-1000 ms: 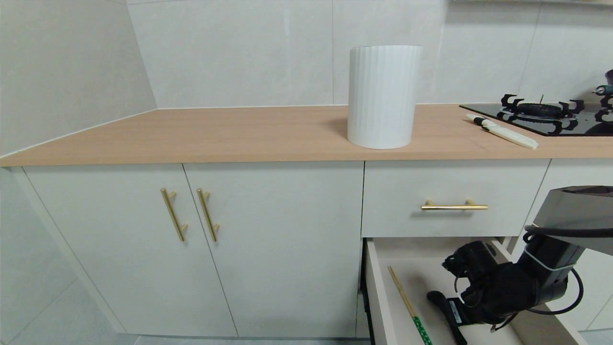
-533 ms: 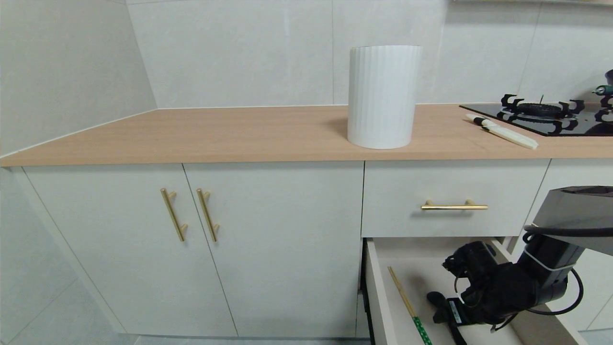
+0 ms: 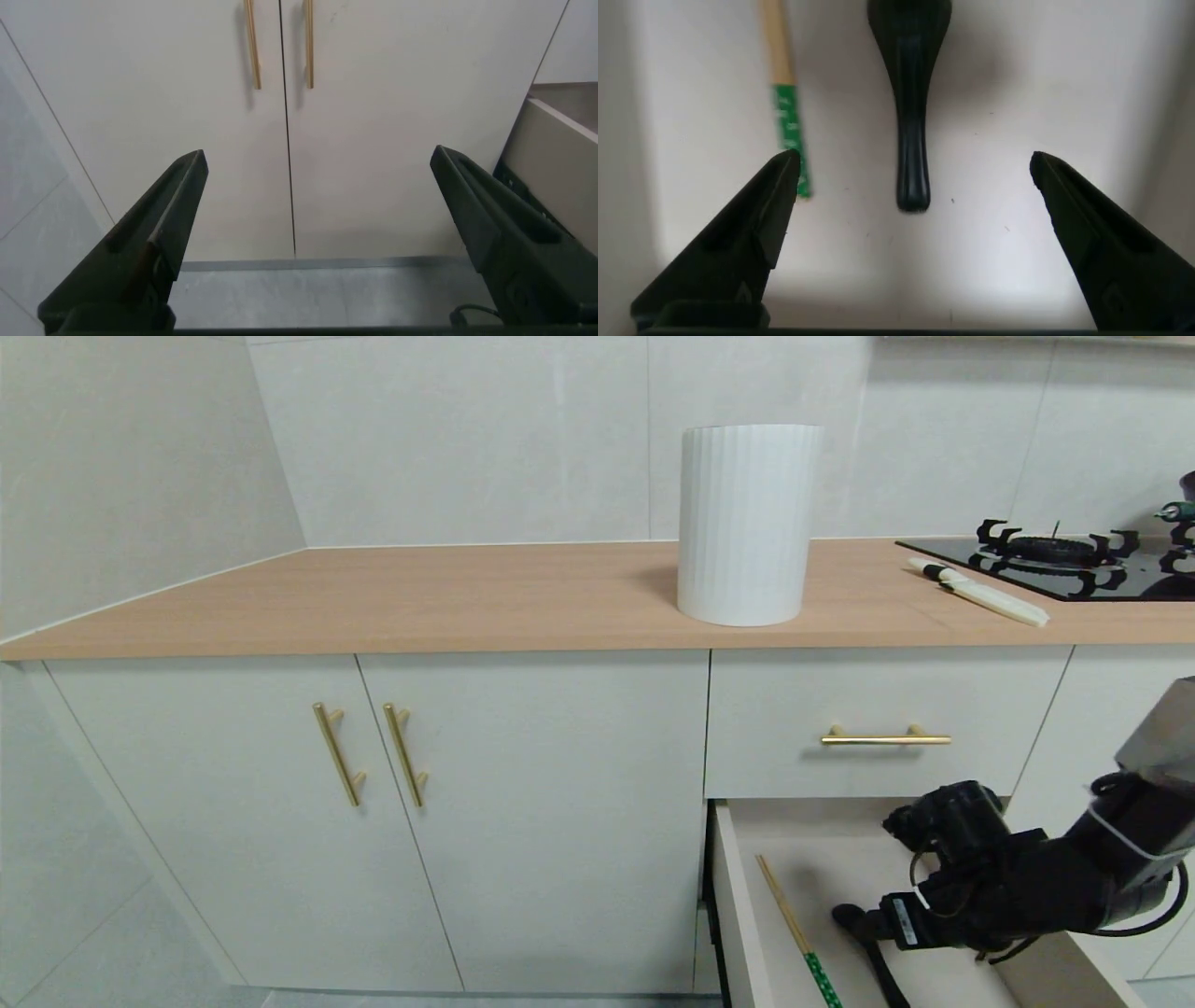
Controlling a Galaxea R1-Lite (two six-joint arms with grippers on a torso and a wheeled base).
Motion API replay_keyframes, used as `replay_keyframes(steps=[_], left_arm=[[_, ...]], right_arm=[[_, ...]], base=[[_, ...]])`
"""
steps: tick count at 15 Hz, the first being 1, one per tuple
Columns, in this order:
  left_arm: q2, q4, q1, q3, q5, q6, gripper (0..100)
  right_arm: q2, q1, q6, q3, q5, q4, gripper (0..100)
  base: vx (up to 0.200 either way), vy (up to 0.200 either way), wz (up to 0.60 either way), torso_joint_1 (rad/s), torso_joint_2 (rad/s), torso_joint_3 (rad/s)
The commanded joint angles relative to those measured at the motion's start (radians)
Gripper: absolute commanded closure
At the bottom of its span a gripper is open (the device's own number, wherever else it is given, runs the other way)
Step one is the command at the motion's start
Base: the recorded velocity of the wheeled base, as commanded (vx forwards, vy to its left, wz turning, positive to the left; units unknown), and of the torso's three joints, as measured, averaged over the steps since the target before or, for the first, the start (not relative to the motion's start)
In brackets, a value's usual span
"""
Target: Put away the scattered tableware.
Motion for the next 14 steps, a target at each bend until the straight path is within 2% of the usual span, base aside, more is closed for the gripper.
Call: replay_keyframes(steps=[1,4,9,12,14], left_arm=[[0.0,0.0,0.0,0.0,0.0,0.0,0],[0.0,0.0,0.0,0.0,0.0,0.0,0],[0.0,0.0,0.0,0.0,0.0,-0.001,0],[0.0,0.0,0.0,0.0,0.0,0.0,0],[0.0,0.0,0.0,0.0,0.0,-0.001,0]], right_arm=[[-0.177,0.019,-0.001,0.049,0.002,0.003,0],[-0.328,0.081,-0.002,0.09,0.002,0.012,0],[-0.492,0.125,-0.022,0.096,0.002,0.149,0],[-0.561,0.13,-0.085,0.101,0.012,0.225,0],[-0.613,0.133,-0.153,0.101,0.025,0.323,0]], base=[[0.0,0.0,0.0,0.0,0.0,0.0],[0.0,0.0,0.0,0.0,0.0,0.0],[-0.2,0.0,0.0,0.004,0.0,0.001],[-0.2,0.0,0.0,0.002,0.0,0.002],[-0.2,0.0,0.0,0.002,0.0,0.0]])
